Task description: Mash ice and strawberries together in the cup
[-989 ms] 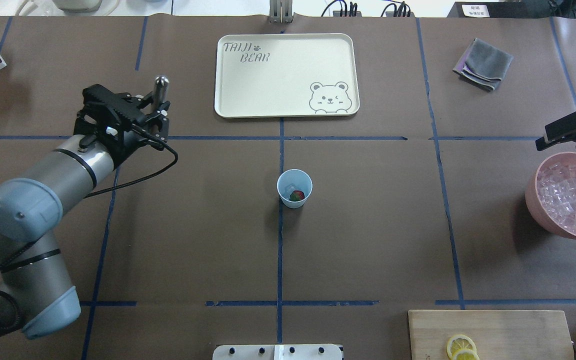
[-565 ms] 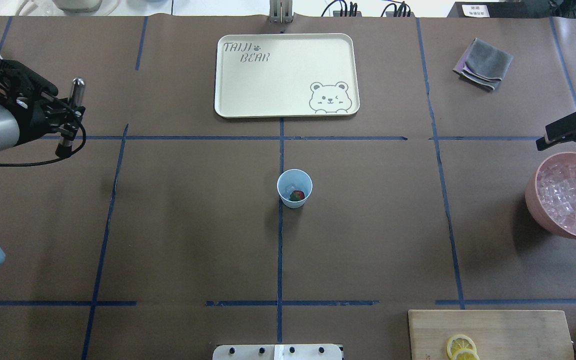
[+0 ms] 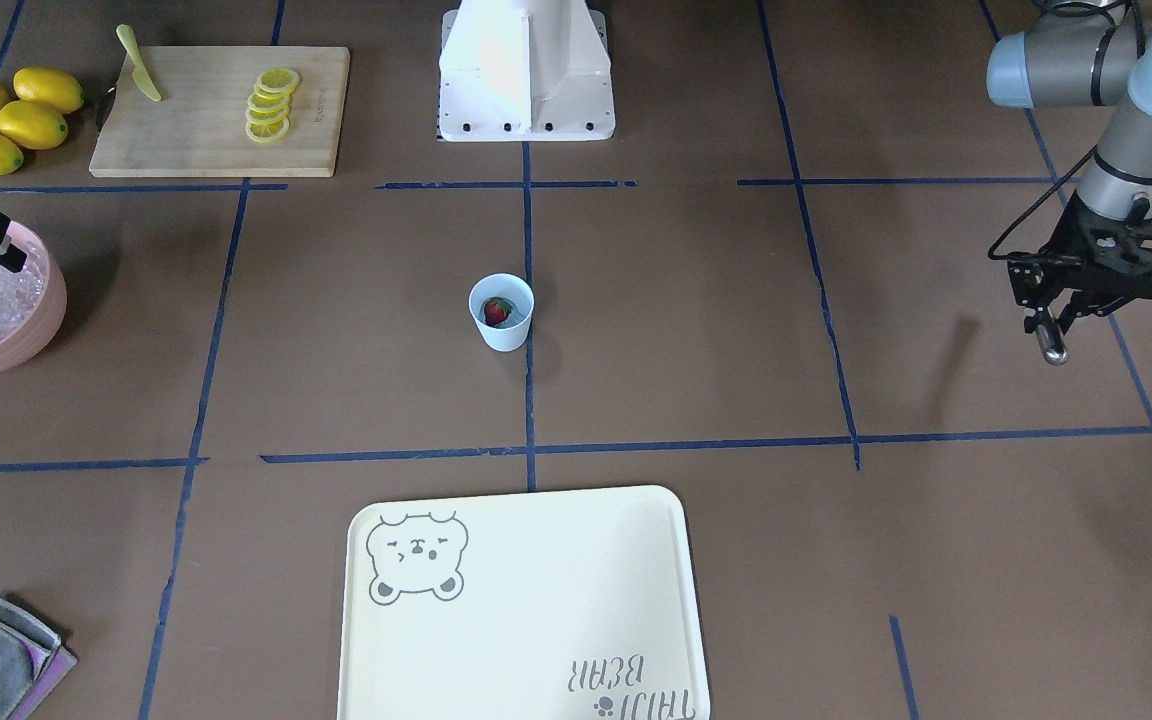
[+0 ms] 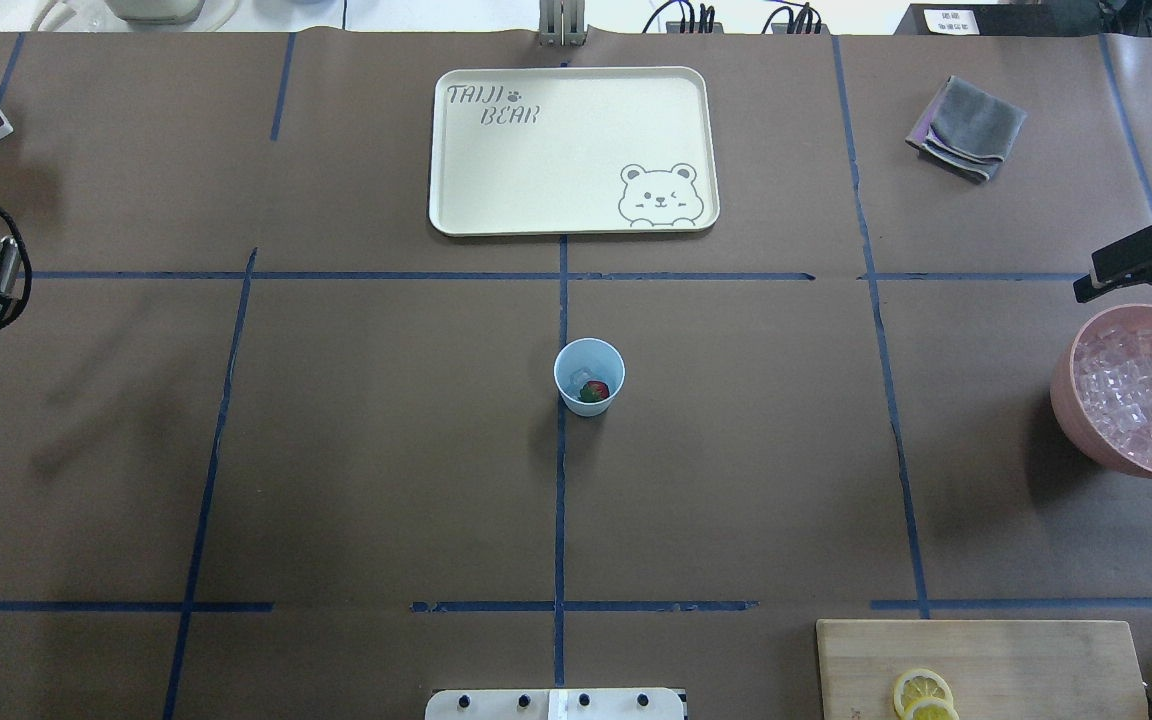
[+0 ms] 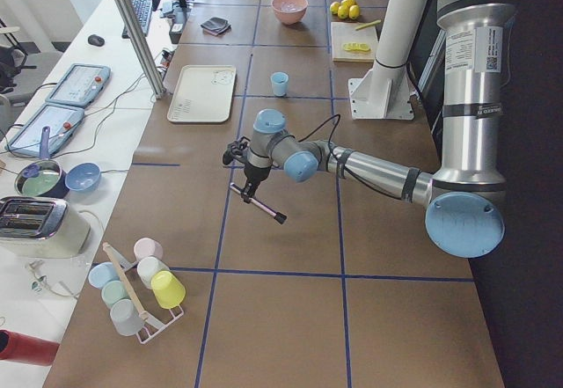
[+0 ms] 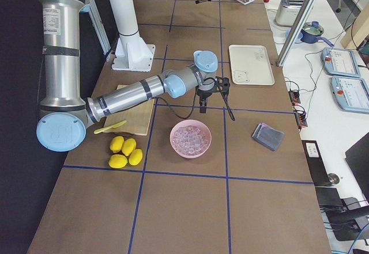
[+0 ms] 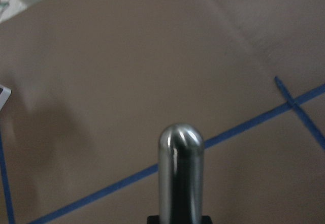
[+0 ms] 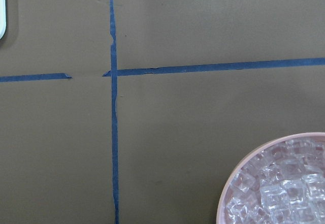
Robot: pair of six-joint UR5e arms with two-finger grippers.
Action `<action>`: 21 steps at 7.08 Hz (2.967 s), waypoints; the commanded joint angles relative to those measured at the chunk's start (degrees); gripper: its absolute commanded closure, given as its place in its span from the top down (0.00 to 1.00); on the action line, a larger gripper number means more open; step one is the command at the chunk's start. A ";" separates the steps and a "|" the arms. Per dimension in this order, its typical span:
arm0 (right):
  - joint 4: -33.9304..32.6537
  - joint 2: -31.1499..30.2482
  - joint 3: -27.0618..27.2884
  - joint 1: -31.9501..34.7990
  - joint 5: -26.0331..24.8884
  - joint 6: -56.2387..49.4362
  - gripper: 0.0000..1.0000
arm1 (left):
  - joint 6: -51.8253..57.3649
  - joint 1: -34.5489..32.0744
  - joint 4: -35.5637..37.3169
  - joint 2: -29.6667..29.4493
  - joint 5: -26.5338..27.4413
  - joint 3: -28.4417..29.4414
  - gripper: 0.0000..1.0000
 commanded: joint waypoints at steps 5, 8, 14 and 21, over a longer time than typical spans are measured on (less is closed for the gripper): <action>0.07 -0.09 0.04 0.00 0.08 0.21 1.00 | 0.03 -2.23 10.55 -2.93 -7.17 13.81 0.00; 0.07 -0.09 0.13 0.00 0.08 0.39 1.00 | 0.12 -2.15 10.38 -3.21 -7.35 17.50 0.00; 0.07 -0.09 0.39 0.00 0.08 0.48 1.00 | 0.03 -2.23 10.55 -3.03 -10.25 18.31 0.00; 0.07 -0.09 0.39 0.00 0.08 0.48 1.00 | 0.56 -2.23 9.50 -2.86 -11.04 19.36 0.87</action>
